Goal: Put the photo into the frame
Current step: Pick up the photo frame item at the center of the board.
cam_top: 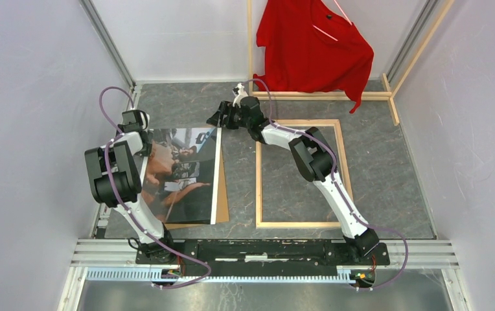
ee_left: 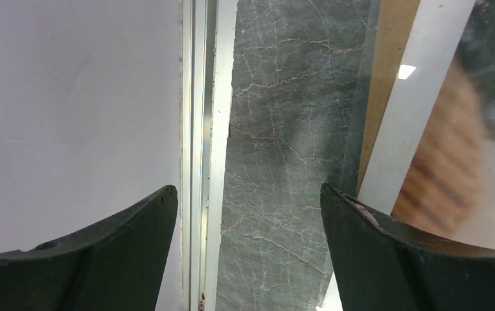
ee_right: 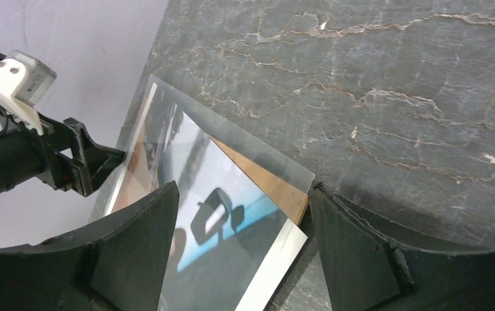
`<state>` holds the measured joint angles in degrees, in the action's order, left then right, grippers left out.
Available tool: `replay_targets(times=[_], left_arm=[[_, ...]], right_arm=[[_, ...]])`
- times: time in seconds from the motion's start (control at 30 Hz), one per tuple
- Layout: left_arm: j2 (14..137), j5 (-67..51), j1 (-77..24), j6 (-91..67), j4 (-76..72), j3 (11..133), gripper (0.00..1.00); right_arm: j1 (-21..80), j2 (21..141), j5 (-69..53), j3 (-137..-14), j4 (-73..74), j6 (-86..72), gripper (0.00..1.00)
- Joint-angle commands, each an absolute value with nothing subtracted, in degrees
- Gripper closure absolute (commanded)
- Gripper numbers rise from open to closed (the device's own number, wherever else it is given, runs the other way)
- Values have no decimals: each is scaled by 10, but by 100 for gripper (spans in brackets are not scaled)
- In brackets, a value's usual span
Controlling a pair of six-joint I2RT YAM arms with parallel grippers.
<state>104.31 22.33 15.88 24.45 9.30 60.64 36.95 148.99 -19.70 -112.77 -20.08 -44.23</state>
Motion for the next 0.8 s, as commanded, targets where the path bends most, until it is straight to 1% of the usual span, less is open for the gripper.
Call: replay_targets(times=[0.0, 0.33, 0.63, 0.77], left_arm=[[1058, 178, 152, 224, 113, 580, 12], [1063, 171, 150, 230, 111, 580, 13], [1065, 166, 150, 231, 110, 579, 13], [1067, 166, 150, 231, 110, 580, 13]], right_arm=[[371, 1486, -227, -1134, -269, -462, 20], [371, 1475, -234, -1121, -288, -456, 21], [372, 1485, -268, -1117, -335, -507, 24], [372, 1490, -273, -1121, -322, -513, 25]])
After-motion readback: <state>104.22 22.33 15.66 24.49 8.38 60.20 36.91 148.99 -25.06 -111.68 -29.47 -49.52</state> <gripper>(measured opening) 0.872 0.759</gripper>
